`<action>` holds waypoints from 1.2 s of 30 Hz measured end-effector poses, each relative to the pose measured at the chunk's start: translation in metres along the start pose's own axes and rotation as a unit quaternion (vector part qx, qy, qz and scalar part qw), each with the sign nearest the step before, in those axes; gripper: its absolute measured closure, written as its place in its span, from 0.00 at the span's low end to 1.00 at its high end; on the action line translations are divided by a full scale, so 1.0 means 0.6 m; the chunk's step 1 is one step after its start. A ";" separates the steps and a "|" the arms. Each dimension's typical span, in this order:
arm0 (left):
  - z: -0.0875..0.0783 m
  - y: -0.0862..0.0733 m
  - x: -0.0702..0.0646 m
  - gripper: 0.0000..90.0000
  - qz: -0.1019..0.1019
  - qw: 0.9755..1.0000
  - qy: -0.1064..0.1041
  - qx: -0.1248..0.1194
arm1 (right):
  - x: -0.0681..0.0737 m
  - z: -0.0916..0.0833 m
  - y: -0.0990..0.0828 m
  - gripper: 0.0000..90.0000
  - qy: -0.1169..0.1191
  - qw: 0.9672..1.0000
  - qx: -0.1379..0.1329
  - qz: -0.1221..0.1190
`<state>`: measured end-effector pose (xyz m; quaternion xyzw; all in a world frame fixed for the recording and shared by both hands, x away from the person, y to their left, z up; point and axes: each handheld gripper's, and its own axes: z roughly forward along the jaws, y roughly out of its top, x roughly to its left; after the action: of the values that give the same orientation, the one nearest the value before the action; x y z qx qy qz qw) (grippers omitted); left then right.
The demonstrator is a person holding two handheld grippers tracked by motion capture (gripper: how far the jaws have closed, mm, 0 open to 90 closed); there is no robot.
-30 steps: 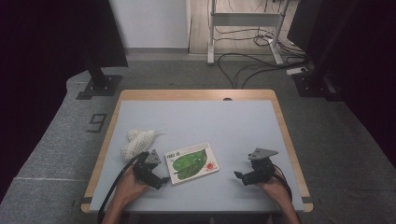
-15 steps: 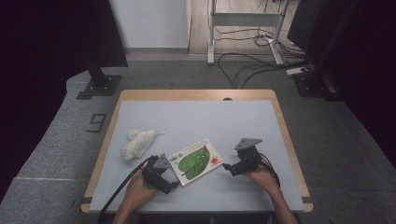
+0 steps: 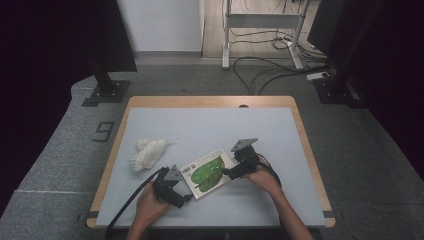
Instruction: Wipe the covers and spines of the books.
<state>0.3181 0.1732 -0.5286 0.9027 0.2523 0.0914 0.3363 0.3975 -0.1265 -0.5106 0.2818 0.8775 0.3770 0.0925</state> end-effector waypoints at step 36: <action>0.000 0.000 0.000 0.00 -0.001 1.000 -0.001 -0.001 | -0.005 0.016 0.052 0.00 0.066 0.994 -0.053 0.075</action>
<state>0.3180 0.1733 -0.5288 0.9022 0.2533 0.0906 0.3372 0.4171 -0.1048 -0.4952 0.3163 0.8365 0.4471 0.0203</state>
